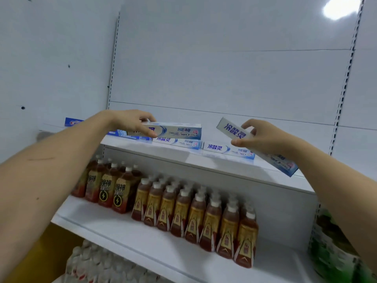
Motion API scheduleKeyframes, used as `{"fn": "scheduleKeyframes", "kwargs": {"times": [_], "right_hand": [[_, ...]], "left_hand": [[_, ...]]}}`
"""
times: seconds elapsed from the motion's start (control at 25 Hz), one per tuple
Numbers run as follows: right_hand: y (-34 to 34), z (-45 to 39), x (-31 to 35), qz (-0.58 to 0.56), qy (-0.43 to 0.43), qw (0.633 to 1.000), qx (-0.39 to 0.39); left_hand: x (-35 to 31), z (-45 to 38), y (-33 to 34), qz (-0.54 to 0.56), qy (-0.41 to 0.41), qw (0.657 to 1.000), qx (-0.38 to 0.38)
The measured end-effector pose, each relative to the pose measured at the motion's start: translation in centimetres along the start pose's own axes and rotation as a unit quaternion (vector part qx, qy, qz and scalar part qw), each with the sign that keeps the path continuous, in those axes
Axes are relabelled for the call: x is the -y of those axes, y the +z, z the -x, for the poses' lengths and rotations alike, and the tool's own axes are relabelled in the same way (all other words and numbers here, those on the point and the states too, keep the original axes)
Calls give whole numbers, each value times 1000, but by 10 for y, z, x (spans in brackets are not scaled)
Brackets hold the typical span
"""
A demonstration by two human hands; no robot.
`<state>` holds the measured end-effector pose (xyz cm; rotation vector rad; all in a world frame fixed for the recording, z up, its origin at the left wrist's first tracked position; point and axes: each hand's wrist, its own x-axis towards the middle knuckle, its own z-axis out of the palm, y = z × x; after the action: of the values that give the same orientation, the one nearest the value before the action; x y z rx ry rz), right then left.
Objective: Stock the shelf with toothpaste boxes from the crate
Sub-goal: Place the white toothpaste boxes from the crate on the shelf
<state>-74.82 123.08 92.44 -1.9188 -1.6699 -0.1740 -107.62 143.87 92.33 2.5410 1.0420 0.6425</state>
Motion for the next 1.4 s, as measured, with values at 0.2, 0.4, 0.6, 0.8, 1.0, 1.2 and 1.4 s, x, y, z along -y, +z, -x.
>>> {"fn": "scheduleKeyframes", "kwargs": {"times": [0.2,0.4,0.6,0.8,1.0,1.2,1.4], "right_hand": [[37,-59,-22,120,30,992,38],[67,-108,-30,133,49,988,65],[91,-131,-30,163,64,980,93],[102,-130,-20,256,51,964,50],[96,-111,-7,278,33,960,26],[73,-75,5,218,30,975,-14],[64,-29,22,35,0,994,-99]], "left_hand": [[32,-64,13,-21,25,999,4],[62,-121,29,-37,40,998,38],[71,-148,29,-87,10,992,95],[61,-154,24,-98,-15,988,114],[41,-146,29,-74,-9,991,112],[5,-114,44,-42,2,997,68],[-32,-58,61,85,9,995,-42]]}}
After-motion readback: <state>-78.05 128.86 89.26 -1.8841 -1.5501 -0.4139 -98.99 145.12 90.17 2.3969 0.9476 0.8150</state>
